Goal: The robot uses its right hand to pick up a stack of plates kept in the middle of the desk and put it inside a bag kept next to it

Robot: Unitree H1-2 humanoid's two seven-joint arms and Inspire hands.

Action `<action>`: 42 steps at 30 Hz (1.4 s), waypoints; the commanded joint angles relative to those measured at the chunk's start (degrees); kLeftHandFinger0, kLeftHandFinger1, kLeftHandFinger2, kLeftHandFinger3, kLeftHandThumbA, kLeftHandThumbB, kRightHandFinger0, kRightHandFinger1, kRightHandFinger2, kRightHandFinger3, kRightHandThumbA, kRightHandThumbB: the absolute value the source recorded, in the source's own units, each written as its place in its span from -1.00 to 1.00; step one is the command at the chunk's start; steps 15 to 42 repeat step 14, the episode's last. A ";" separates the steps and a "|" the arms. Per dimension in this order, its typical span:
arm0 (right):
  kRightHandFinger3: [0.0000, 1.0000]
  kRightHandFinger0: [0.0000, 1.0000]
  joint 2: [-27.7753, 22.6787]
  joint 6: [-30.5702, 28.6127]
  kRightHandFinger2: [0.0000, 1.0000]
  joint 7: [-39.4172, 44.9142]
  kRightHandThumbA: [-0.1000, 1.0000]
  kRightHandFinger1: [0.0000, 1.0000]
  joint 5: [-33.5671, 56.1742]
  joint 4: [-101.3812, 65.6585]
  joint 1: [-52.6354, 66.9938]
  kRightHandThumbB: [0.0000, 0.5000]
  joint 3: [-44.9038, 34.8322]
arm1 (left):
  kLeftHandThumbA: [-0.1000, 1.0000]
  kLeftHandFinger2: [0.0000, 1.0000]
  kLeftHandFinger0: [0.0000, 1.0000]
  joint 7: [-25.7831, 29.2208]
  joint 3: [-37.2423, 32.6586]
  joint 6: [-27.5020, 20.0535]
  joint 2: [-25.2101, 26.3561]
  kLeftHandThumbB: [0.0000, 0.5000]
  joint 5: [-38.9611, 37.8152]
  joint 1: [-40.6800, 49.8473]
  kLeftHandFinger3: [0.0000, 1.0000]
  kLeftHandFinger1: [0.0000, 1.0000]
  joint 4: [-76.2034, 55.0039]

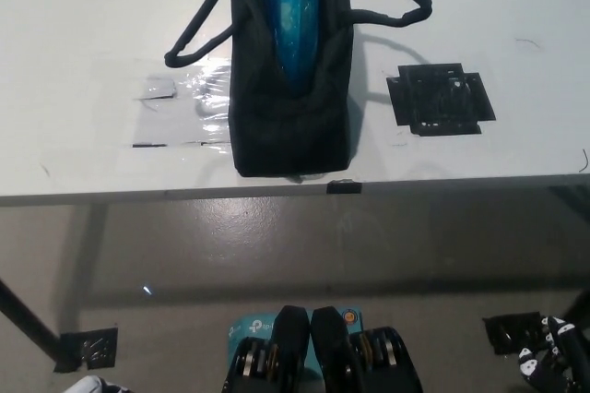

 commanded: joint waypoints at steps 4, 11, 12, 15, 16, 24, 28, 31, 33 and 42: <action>0.46 -0.50 -0.52 -19.96 -0.19 -14.01 -0.24 -0.44 13.16 1.37 1.21 0.05 -2.42 | -1.00 0.65 0.49 7.73 2.42 0.37 1.05 -1.00 -3.26 2.04 0.82 0.54 -2.80; 0.48 -0.54 -0.68 -19.16 -0.19 -14.83 -0.29 -0.47 14.44 0.50 1.06 0.02 -1.91 | -1.00 0.60 0.43 9.10 2.20 0.18 1.71 -0.98 -3.84 1.88 0.77 0.50 -2.48; 0.48 -0.50 -0.67 -19.03 -0.17 -14.91 -0.28 -0.44 14.78 0.26 1.20 0.03 -1.72 | -1.00 0.61 0.45 9.15 2.24 0.27 1.85 -1.00 -4.26 1.98 0.78 0.52 -2.55; 0.48 -0.50 -0.67 -19.00 -0.17 -15.06 -0.28 -0.44 14.95 0.15 1.30 0.03 -1.53 | -1.00 0.61 0.45 9.23 2.27 0.31 1.97 -1.00 -4.51 2.08 0.78 0.52 -2.61; 0.48 -0.50 -0.67 -19.00 -0.17 -15.06 -0.28 -0.44 14.95 0.15 1.30 0.03 -1.53 | -1.00 0.61 0.45 9.23 2.27 0.31 1.97 -1.00 -4.51 2.08 0.78 0.52 -2.61; 0.48 -0.50 -0.67 -19.00 -0.17 -15.06 -0.28 -0.44 14.95 0.15 1.30 0.03 -1.53 | -1.00 0.61 0.45 9.23 2.27 0.31 1.97 -1.00 -4.51 2.08 0.78 0.52 -2.61; 0.48 -0.50 -0.67 -19.00 -0.17 -15.06 -0.28 -0.44 14.95 0.15 1.30 0.03 -1.53 | -1.00 0.61 0.45 9.23 2.27 0.31 1.97 -1.00 -4.51 2.08 0.78 0.52 -2.61; 0.48 -0.50 -0.67 -19.00 -0.17 -15.06 -0.28 -0.44 14.95 0.15 1.30 0.03 -1.53 | -1.00 0.61 0.45 9.23 2.27 0.31 1.97 -1.00 -4.51 2.08 0.78 0.52 -2.61; 0.48 -0.50 -0.67 -19.00 -0.17 -15.06 -0.28 -0.44 14.95 0.15 1.30 0.03 -1.53 | -1.00 0.61 0.45 9.23 2.27 0.31 1.97 -1.00 -4.51 2.08 0.78 0.52 -2.61; 0.48 -0.50 -0.67 -19.00 -0.17 -15.06 -0.28 -0.44 14.95 0.15 1.30 0.03 -1.53 | -1.00 0.61 0.45 9.23 2.27 0.31 1.97 -1.00 -4.51 2.08 0.78 0.52 -2.61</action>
